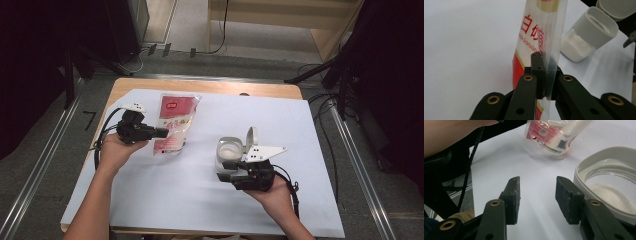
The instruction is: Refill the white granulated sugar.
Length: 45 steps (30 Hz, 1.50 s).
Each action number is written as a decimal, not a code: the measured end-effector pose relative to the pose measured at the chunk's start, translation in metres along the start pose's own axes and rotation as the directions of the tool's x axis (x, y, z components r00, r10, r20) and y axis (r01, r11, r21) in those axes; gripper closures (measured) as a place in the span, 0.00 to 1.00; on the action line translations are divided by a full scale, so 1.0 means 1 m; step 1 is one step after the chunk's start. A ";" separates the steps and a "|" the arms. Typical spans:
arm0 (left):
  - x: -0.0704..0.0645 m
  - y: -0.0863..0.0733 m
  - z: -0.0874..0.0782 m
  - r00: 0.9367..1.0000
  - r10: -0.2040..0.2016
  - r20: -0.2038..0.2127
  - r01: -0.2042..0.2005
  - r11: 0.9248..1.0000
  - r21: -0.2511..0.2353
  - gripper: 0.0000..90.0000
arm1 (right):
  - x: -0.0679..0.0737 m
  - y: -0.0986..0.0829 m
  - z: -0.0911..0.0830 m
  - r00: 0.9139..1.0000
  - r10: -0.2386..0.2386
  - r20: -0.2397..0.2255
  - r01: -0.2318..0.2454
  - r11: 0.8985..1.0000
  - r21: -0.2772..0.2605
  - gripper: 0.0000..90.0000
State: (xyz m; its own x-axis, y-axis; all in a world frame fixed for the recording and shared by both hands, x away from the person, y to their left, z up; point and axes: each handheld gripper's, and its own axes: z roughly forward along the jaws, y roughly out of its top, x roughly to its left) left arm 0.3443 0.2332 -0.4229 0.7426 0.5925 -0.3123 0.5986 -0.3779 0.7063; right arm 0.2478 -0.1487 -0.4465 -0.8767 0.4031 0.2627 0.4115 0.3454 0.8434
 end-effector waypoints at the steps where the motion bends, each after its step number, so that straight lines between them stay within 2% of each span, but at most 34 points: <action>1: 0.000 -0.001 -0.001 1.000 -0.004 0.001 0.004 1.000 -0.001 0.99 | 0.000 0.000 0.000 1.000 0.001 0.002 -0.001 1.000 -0.003 0.62; 2: 0.000 -0.003 -0.002 1.000 0.006 -0.002 -0.006 1.000 -0.005 0.99 | 0.000 0.000 0.000 1.000 0.001 0.002 -0.001 1.000 -0.004 0.62; 12: 0.002 -0.014 -0.007 1.000 0.011 -0.004 -0.011 1.000 -0.002 0.97 | -0.002 -0.001 0.000 1.000 0.000 0.015 0.000 1.000 -0.001 0.62; 17: 0.003 -0.015 -0.008 1.000 0.014 -0.002 -0.014 1.000 -0.004 0.96 | -0.001 -0.001 0.000 1.000 0.001 0.015 -0.001 1.000 0.002 0.62; 20: 0.004 -0.015 -0.010 1.000 0.011 0.013 -0.010 1.000 -0.017 0.95 | -0.002 -0.001 0.000 1.000 0.000 0.019 0.000 1.000 0.003 0.62; 24: 0.004 -0.015 -0.010 1.000 0.008 0.008 -0.008 1.000 -0.020 0.96 | -0.003 -0.001 -0.001 1.000 0.002 0.019 -0.002 1.000 0.000 0.62; 32: 0.003 -0.015 -0.013 0.999 0.041 -0.002 -0.041 0.998 -0.050 0.89 | -0.003 -0.001 -0.001 1.000 -0.002 0.027 0.002 1.000 0.003 0.62; 34: 0.003 -0.015 -0.014 1.000 0.031 0.002 -0.031 0.998 -0.058 0.89 | -0.003 -0.001 -0.001 1.000 -0.002 0.028 0.002 1.000 0.004 0.62; 35: 0.004 -0.014 -0.015 1.000 0.015 0.010 -0.015 0.998 -0.064 0.84 | -0.004 -0.001 -0.001 1.000 -0.001 0.028 0.001 1.000 0.003 0.62; 36: 0.004 -0.014 -0.015 1.000 0.015 0.010 -0.015 0.998 -0.064 0.82 | -0.004 -0.001 -0.001 1.000 -0.001 0.028 0.001 1.000 0.003 0.62; 37: 0.005 -0.013 -0.016 1.000 0.003 0.012 -0.002 0.997 -0.076 0.82 | -0.004 -0.001 -0.001 1.000 -0.004 0.030 0.004 1.000 0.002 0.62; 40: 0.004 -0.012 -0.020 1.000 0.023 0.000 -0.023 0.995 -0.095 0.84 | -0.004 -0.001 -0.001 1.000 -0.001 0.028 0.001 1.000 0.002 0.62; 45: 0.003 -0.011 -0.024 1.000 0.019 -0.010 -0.020 0.994 -0.107 0.87 | -0.003 -0.001 -0.001 1.000 -0.005 0.030 0.004 1.000 0.005 0.62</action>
State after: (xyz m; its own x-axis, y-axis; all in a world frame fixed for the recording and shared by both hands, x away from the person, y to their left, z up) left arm 0.3326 0.2563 -0.4160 0.7505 0.5926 -0.2925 0.5484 -0.3115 0.7761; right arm 0.2500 -0.1515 -0.4474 -0.8708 0.4263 0.2448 0.4089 0.3517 0.8421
